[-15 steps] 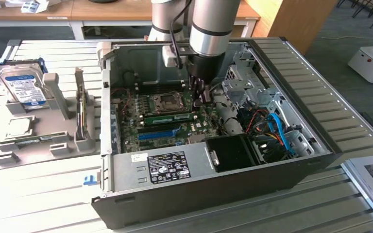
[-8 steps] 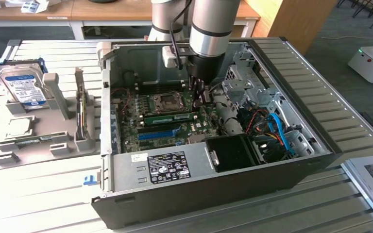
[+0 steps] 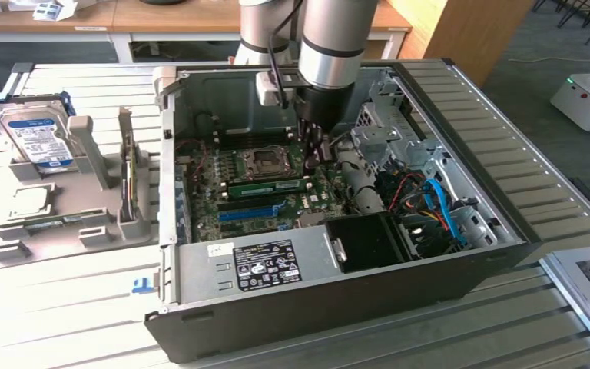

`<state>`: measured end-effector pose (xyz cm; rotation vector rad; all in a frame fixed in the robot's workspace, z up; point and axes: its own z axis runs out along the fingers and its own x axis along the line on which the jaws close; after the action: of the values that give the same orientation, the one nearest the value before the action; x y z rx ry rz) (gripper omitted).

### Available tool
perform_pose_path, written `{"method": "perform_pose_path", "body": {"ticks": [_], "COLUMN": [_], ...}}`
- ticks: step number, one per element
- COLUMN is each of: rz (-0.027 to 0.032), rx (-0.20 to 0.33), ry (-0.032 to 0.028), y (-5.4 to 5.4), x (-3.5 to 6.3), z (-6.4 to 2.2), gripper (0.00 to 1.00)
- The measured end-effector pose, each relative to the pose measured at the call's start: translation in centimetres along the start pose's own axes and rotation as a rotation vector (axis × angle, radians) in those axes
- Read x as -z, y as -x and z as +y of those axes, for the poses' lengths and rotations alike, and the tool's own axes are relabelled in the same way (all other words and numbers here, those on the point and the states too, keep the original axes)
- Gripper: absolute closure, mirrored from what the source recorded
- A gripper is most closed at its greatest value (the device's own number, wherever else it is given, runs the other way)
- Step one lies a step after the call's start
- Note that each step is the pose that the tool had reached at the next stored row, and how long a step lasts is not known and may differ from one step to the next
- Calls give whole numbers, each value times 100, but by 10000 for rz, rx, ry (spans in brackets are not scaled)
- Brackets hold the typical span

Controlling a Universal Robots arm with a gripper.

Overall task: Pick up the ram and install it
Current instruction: 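Press down the ram until it locks into place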

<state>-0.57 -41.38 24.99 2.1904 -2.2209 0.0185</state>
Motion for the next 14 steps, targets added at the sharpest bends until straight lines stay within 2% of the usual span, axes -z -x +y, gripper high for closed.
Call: {"method": "perform_pose_path", "body": {"ticks": [9,14], "rz": [0,2], "rx": [-3,-4], "ry": [0,1], "y": [69,70], "x": [-17,-18], "z": [0,1], "gripper": [90,90]}}
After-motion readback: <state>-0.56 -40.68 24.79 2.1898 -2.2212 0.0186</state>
